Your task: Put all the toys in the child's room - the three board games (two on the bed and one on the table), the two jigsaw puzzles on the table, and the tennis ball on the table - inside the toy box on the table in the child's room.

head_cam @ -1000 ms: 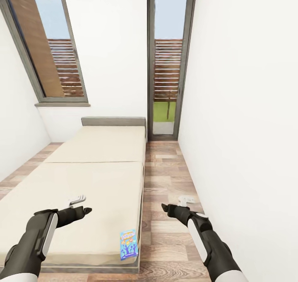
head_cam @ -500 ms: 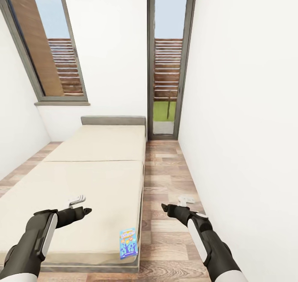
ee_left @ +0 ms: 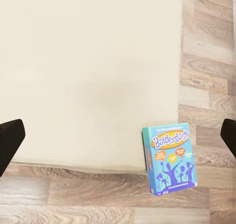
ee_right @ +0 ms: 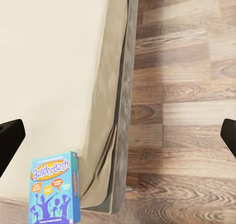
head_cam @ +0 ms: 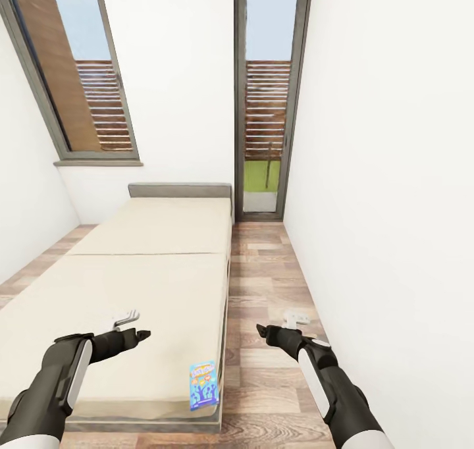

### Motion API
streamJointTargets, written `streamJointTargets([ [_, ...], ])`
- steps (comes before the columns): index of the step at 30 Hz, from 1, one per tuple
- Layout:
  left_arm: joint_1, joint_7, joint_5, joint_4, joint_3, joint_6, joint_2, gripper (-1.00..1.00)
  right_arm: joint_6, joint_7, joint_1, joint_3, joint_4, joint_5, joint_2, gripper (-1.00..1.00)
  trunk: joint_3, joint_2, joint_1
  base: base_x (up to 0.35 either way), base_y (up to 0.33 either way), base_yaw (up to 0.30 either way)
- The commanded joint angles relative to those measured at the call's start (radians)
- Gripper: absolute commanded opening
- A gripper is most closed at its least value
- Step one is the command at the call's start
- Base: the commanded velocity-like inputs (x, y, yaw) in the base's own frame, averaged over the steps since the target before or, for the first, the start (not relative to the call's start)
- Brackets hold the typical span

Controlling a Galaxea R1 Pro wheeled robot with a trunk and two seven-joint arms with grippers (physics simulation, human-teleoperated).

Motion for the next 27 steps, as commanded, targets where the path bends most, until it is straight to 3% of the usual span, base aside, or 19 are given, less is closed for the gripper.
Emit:
streamJointTargets([
  [1,-0.001,-0.007,-0.002,-0.001,0.001,0.005,0.0,1.0,0.005,0.002,0.0,-0.001,-0.001,-0.002,0.0,1.0,-0.004,-0.008,0.004,0.0,0.0,0.0],
  [27,-0.002,-0.018,-0.003,0.002,0.007,0.006,0.001,1.0,0.007,0.002,0.0,-0.001,-0.001,-0.002,0.001,1.0,-0.086,-0.19,0.104,-0.061,0.0,0.0],
])
